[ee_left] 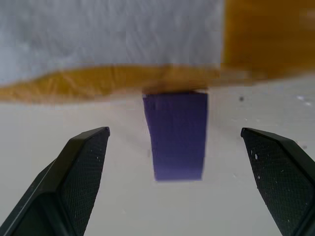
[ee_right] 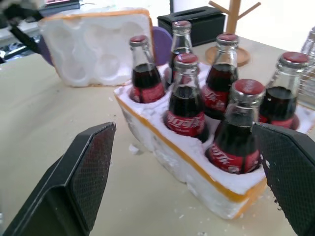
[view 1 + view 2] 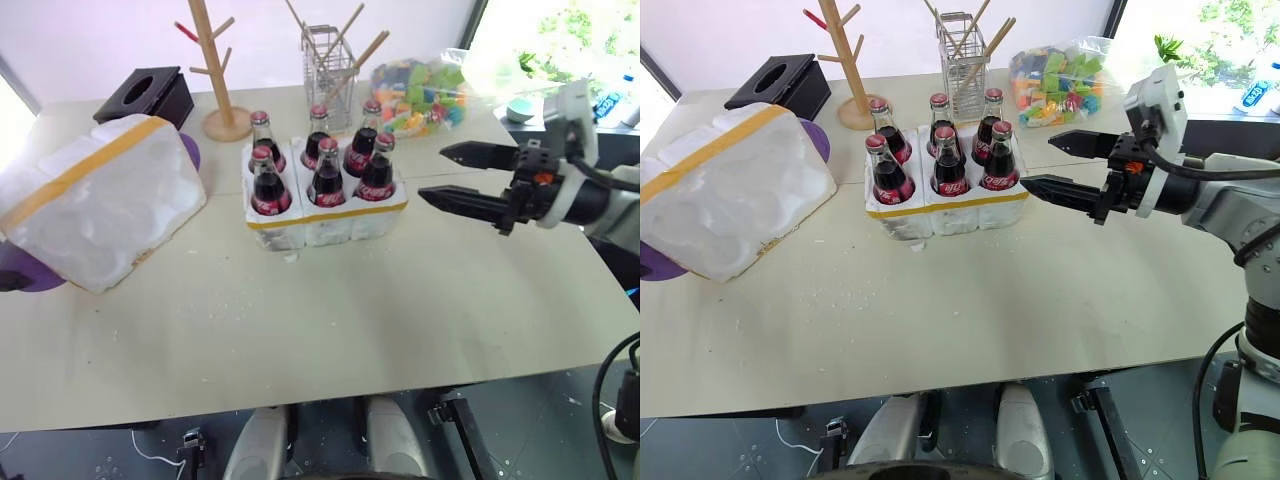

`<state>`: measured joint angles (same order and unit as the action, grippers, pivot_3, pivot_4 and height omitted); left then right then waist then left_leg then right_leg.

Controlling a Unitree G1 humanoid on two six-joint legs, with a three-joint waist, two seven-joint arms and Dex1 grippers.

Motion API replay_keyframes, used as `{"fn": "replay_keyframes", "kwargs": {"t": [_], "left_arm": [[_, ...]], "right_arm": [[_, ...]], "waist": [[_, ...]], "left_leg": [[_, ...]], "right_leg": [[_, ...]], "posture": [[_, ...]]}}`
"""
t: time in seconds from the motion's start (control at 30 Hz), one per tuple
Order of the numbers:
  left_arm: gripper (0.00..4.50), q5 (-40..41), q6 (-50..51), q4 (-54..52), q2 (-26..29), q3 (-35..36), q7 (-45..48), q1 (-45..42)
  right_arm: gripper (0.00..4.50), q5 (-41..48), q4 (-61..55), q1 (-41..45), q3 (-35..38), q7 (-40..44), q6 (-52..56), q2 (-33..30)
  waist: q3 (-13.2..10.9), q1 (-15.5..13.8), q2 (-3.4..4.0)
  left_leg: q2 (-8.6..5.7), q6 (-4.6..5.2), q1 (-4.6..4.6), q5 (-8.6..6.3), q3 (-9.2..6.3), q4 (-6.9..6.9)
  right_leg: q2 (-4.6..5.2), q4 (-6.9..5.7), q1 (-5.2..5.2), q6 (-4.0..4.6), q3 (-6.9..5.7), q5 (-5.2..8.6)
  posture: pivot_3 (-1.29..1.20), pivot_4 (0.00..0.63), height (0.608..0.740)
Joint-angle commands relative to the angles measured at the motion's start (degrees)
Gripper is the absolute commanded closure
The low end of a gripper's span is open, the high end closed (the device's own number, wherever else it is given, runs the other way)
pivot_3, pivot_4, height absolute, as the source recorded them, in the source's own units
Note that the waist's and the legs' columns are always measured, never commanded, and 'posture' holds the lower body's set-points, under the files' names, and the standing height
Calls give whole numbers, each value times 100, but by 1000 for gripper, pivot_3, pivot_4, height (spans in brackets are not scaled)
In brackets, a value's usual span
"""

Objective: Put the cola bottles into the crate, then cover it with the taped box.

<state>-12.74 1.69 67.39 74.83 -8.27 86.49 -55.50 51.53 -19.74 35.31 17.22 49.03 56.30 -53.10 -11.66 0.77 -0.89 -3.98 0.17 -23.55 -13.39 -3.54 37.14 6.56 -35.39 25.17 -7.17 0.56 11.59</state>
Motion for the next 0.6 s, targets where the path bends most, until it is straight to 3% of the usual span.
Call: {"fn": "replay_keyframes", "kwargs": {"t": [0.03, 0.1, 0.2, 0.4, 0.43, 0.6], "left_arm": [[0, -272, -120, 328, -26, -113, -189, -358], [0, -382, -233, 428, -64, -195, -194, -412], [744, -373, -271, 536, -167, -160, -292, -523], [3771, -326, -304, 595, -299, -77, -374, -674], [4088, -327, -357, 580, -298, -78, -386, -656], [4142, -135, -1029, 316, -315, 193, -1334, -555]], "right_arm": [[19, 337, -320, -32, 348, -9, 62, -164], [19, 375, -393, -101, 389, -78, 69, -184], [0, 408, -450, -187, 447, -191, 32, -199], [0, 464, -492, -286, 455, -322, -34, -191], [0, 467, -492, -290, 448, -331, -41, -192], [0, 657, -390, -486, 563, -208, 142, -284]], "waist": [[0, 4, -15], [0, 23, -27], [0, 15, -27], [1, -11, -30], [1, -9, -30], [1, -22, -32]], "left_leg": [[1, 0, 0, 0, -1, 1], [4, 0, 0, -1, 0, 0], [5, 1, 0, -2, 0, 0], [4, 1, -2, -2, -2, 1], [4, 1, -2, -2, -2, 1], [4, 1, -3, -2, -4, 1]], "right_leg": [[0, 0, 0, -1, 0, 0], [0, 1, 1, -1, 0, 0], [0, 4, 2, 0, 1, 0], [2, 4, 2, 0, 1, 0], [4, 4, 2, 0, 1, 0], [4, 4, 3, 0, 1, 0]], "posture": [[0, 150, 740], [0, 150, 740], [0, 150, 740], [0, 150, 740], [0, 150, 740], [0, 150, 740]]}}
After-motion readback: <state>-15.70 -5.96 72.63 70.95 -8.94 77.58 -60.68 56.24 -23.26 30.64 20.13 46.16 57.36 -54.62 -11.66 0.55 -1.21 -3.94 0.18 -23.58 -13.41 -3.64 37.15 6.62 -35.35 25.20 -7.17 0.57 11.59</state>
